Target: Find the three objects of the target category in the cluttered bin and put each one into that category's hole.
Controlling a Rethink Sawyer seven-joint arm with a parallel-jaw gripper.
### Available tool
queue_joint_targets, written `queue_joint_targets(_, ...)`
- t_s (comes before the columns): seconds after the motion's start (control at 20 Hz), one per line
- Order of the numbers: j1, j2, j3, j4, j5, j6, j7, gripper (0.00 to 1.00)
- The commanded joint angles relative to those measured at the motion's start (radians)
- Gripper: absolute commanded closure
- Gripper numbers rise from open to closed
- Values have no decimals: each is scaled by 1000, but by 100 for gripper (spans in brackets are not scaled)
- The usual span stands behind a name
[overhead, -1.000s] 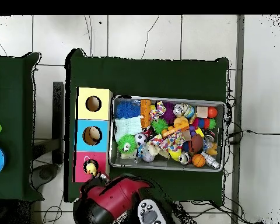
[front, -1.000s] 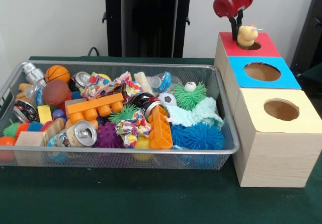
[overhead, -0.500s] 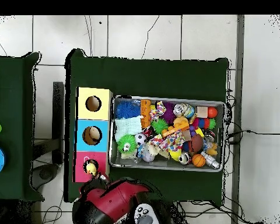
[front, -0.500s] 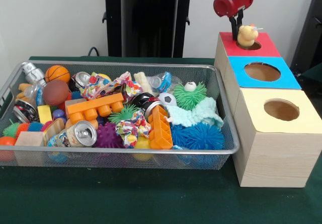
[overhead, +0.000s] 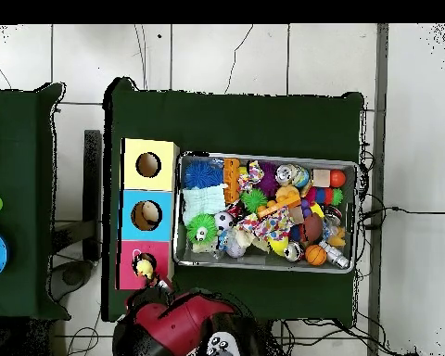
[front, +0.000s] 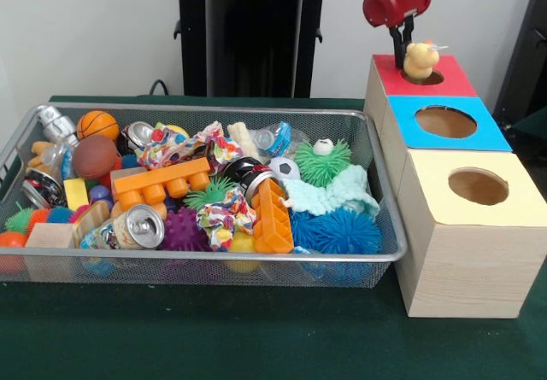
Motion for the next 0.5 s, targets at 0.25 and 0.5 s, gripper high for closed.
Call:
queue_joint_targets(0.25, 21, 194, -33, -303, 123, -176, 188, 100)
queue_joint_targets(0.5, 27, 186, -37, -317, 156, -137, 190, 100)
